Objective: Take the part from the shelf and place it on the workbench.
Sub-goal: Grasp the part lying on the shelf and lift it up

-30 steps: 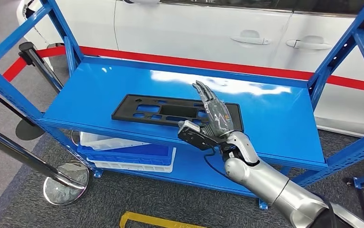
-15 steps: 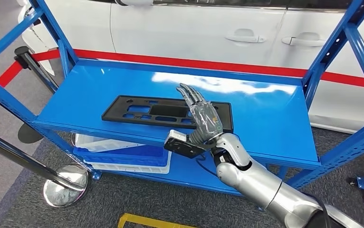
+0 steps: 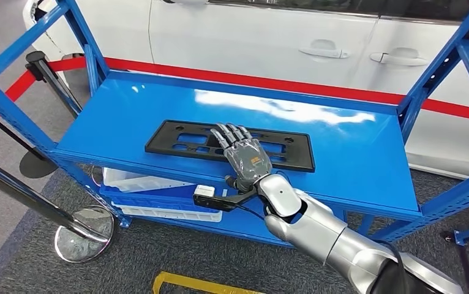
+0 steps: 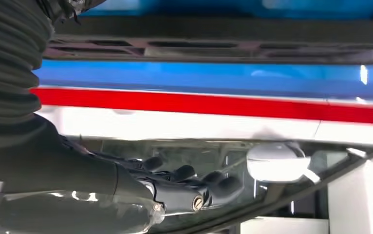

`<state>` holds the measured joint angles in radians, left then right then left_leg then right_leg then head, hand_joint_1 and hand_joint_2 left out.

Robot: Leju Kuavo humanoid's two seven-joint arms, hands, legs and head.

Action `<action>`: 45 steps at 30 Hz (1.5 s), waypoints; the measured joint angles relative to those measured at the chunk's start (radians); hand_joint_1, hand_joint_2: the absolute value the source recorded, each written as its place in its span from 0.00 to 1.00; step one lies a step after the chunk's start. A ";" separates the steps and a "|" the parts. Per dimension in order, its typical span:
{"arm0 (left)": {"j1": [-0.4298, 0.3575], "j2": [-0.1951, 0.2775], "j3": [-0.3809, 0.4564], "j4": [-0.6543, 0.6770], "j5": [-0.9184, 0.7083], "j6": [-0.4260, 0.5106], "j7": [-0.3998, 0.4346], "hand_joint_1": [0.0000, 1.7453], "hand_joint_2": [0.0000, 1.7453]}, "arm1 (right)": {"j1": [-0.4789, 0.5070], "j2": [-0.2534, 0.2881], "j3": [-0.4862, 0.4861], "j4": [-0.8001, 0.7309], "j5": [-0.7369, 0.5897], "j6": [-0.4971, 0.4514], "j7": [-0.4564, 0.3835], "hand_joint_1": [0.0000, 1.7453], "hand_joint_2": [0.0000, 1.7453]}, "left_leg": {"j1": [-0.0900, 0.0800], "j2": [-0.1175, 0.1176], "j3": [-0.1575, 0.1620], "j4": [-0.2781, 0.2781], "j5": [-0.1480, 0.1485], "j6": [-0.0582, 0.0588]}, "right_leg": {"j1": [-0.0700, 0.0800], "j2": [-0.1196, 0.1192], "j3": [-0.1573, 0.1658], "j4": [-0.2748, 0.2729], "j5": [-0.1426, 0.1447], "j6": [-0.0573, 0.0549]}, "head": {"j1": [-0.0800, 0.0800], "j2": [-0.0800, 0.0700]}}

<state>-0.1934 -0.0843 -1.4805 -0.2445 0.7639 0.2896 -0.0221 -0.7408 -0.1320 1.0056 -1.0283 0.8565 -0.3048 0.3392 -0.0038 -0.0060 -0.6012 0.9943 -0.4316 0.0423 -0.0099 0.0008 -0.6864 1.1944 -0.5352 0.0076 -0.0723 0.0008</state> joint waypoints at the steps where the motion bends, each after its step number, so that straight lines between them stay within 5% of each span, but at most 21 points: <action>1: 0.000 -0.002 0.000 0.000 -0.001 -0.001 0.000 0.00 0.00 | -0.004 0.003 0.006 0.016 0.003 0.012 0.005 0.00 1.00 | -0.001 0.001 0.000 0.001 0.000 0.003 | 0.000 0.000 -0.028 0.062 -0.025 0.000 | 0.000 0.000; 3: 0.001 -0.004 0.000 0.000 -0.001 -0.001 0.000 0.00 0.00 | -0.005 0.006 0.014 0.041 0.005 0.027 0.013 0.00 1.00 | -0.002 0.000 -0.001 0.004 -0.003 0.006 | -0.001 0.000 -0.055 0.120 -0.031 0.002 | 0.001 0.000; 7: 0.002 -0.008 -0.002 0.000 -0.005 -0.001 -0.001 0.00 0.00 | -0.019 0.015 0.022 0.079 0.005 0.039 0.017 0.00 1.00 | -0.004 -0.004 -0.008 0.033 -0.021 -0.004 | -0.009 -0.001 0.033 -0.067 0.068 0.003 | 0.002 0.000; 12: 0.005 -0.012 -0.012 0.000 -0.031 0.000 0.003 0.00 0.00 | -0.030 0.025 0.027 0.122 0.006 0.069 0.033 0.00 1.00 | -0.005 -0.001 -0.025 0.061 -0.037 -0.022 | -0.007 0.003 0.059 -0.122 0.072 -0.020 | 0.002 0.000; 14: 0.006 -0.013 -0.018 0.000 -0.036 0.001 0.006 0.00 0.00 | -0.033 0.027 0.027 0.132 0.008 0.071 0.036 0.00 1.00 | -0.001 0.000 -0.053 0.123 -0.074 -0.035 | -0.011 0.002 0.062 -0.125 0.074 -0.028 | -0.003 0.000; 16: 0.007 -0.014 -0.022 0.000 -0.036 0.001 0.007 0.00 0.00 | -0.034 0.030 0.027 0.142 0.008 0.071 0.037 0.00 1.00 | 0.005 0.001 -0.112 0.245 -0.128 -0.046 | -0.012 0.002 0.063 -0.125 0.073 -0.032 | -0.008 0.000; 18: 0.010 -0.014 -0.024 0.000 -0.032 0.000 0.008 0.00 0.00 | -0.034 0.032 0.027 0.154 0.012 0.071 0.043 0.00 1.00 | 0.009 0.001 -0.156 0.321 -0.140 -0.050 | -0.012 0.002 0.063 -0.125 0.073 -0.032 | -0.007 0.000; 20: 0.013 -0.014 -0.024 0.000 -0.025 0.001 0.009 0.00 0.00 | -0.034 0.032 0.027 0.163 0.021 0.074 0.062 0.00 1.00 | 0.011 0.001 -0.132 0.255 -0.083 -0.048 | -0.012 0.004 0.066 -0.125 0.071 -0.031 | -0.007 0.000; 22: 0.013 -0.015 -0.024 0.000 -0.022 0.002 0.006 0.00 0.00 | -0.038 0.031 0.027 0.171 0.033 0.078 0.092 0.00 1.00 | 0.009 0.000 -0.070 0.119 -0.025 -0.042 | -0.012 0.006 0.069 -0.127 0.070 -0.026 | -0.007 0.000; 24: 0.013 -0.017 -0.024 0.000 -0.021 0.002 0.004 0.00 0.00 | -0.045 0.030 0.027 0.179 0.041 0.080 0.118 0.00 1.00 | 0.003 -0.001 -0.038 0.049 -0.010 -0.036 | -0.011 0.008 0.069 -0.132 0.071 -0.017 | -0.007 0.000; 28: 0.018 -0.018 -0.024 0.000 -0.013 0.003 0.001 0.00 0.00 | -0.051 0.014 0.027 0.189 0.046 0.090 0.166 0.00 1.00 | 0.003 -0.001 -0.024 0.024 0.000 -0.012 | -0.011 0.007 0.070 -0.135 0.065 0.004 | -0.004 0.000; 32: 0.018 -0.019 -0.024 0.000 -0.010 0.004 -0.001 0.00 0.00 | -0.057 -0.018 0.027 0.190 0.060 0.116 0.212 0.00 1.00 | -0.001 0.001 -0.016 0.011 0.005 0.005 | -0.006 0.005 -0.021 0.066 -0.036 0.003 | 0.003 0.000; 34: 0.020 -0.019 -0.024 0.000 -0.011 0.006 -0.001 0.00 0.00 | -0.055 -0.034 0.027 0.190 0.096 0.140 0.239 0.00 1.00 | -0.004 0.000 -0.016 0.014 0.004 0.007 | -0.005 0.005 -0.044 0.111 -0.034 0.001 | 0.003 0.000; 37: 0.020 -0.020 -0.024 0.000 -0.015 0.011 -0.001 0.00 0.00 | -0.063 -0.051 0.027 0.190 0.144 0.164 0.265 0.00 1.00 | -0.008 -0.001 -0.018 0.027 -0.003 0.004 | -0.002 0.004 0.032 -0.049 0.055 -0.006 | 0.004 0.000; 39: 0.019 -0.020 -0.024 0.000 -0.017 0.014 -0.002 0.00 0.00 | -0.069 -0.058 0.027 0.188 0.152 0.169 0.269 0.00 1.00 | -0.011 -0.001 -0.024 0.037 -0.008 -0.003 | 0.001 0.004 0.071 -0.129 0.077 -0.012 | 0.003 0.000; 43: 0.019 -0.020 -0.024 0.000 -0.018 0.016 -0.003 0.00 0.00 | -0.073 -0.066 0.027 0.186 0.155 0.171 0.269 0.00 1.00 | -0.010 0.000 -0.031 0.051 -0.017 -0.020 | -0.002 0.005 0.076 -0.145 0.082 -0.027 | 0.001 0.000; 45: 0.018 -0.020 -0.024 0.000 -0.018 0.016 -0.003 0.00 0.00 | -0.075 -0.067 0.027 0.185 0.157 0.173 0.269 0.00 1.00 | -0.005 0.000 -0.062 0.122 -0.061 -0.034 | -0.006 0.004 0.080 -0.151 0.086 -0.033 | -0.002 0.000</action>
<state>-0.1751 -0.1046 -1.5049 -0.2445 0.7462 0.3058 -0.0252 -0.8153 -0.1989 1.0330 -0.8437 1.0135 -0.1320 0.6083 -0.0086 -0.0056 -0.6627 1.1164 -0.4929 0.0082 -0.0160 0.0047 -0.6067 1.0438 -0.4488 -0.0256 -0.0739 0.0008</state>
